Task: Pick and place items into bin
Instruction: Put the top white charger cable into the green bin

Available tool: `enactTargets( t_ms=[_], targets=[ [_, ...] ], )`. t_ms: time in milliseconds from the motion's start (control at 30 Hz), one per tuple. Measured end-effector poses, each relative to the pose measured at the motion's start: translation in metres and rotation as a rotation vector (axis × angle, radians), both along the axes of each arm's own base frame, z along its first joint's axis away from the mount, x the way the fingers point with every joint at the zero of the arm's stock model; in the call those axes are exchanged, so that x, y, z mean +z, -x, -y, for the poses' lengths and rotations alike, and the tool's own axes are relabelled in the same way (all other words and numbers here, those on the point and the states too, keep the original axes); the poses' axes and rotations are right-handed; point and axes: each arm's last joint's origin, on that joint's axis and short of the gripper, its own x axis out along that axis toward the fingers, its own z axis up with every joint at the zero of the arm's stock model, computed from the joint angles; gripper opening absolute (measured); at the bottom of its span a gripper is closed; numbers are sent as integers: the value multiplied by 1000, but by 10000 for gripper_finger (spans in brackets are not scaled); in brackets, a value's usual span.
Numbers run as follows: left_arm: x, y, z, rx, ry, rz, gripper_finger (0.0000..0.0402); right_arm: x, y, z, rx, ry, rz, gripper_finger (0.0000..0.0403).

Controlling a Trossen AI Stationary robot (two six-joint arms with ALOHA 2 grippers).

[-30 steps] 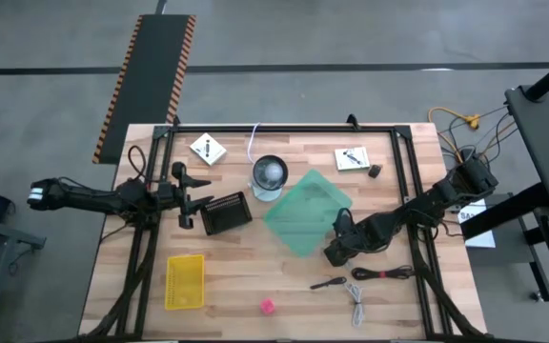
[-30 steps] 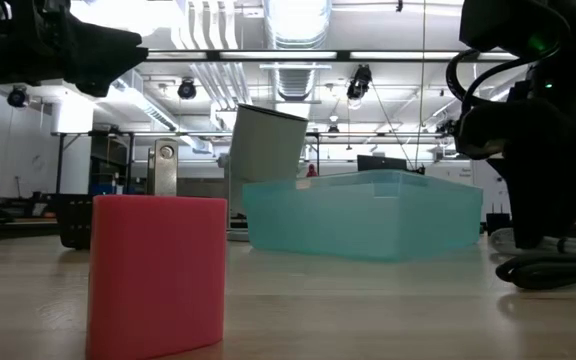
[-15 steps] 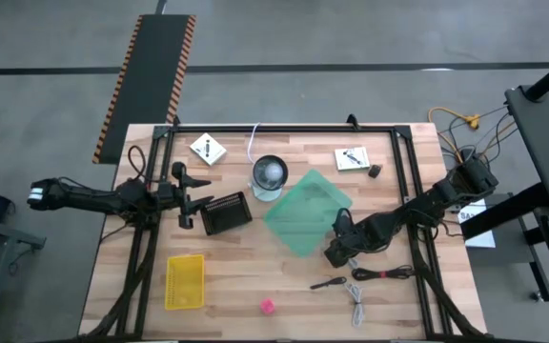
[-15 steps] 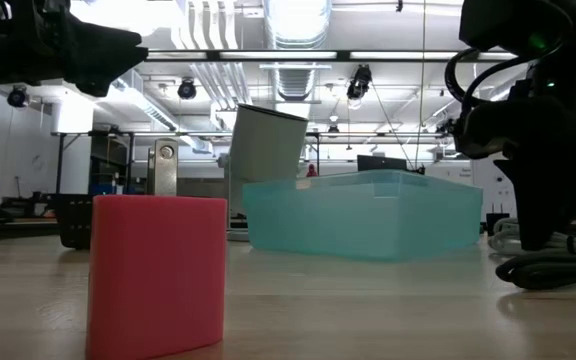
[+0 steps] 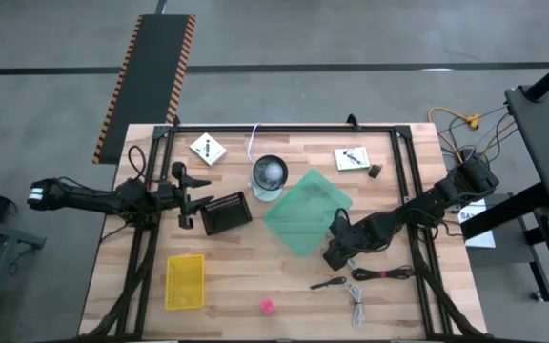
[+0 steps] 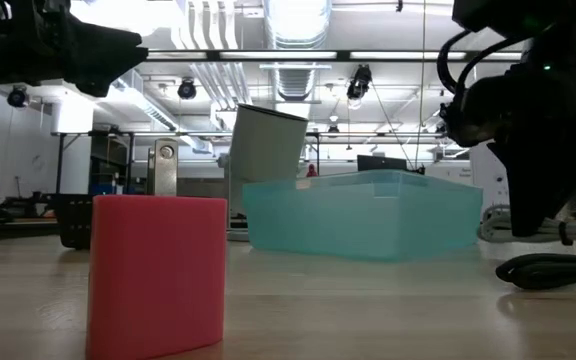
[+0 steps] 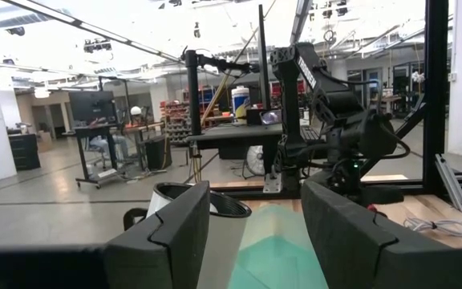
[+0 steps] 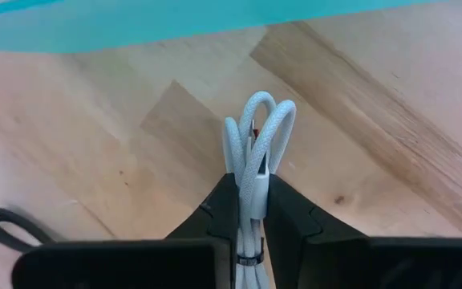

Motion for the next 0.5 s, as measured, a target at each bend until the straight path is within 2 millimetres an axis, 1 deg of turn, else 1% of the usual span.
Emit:
enactTargets(
  t_ms=[500],
  targets=[
    [0,0,0,0,0,0,183,23,-16,-7,109,4,80,26]
  ],
)
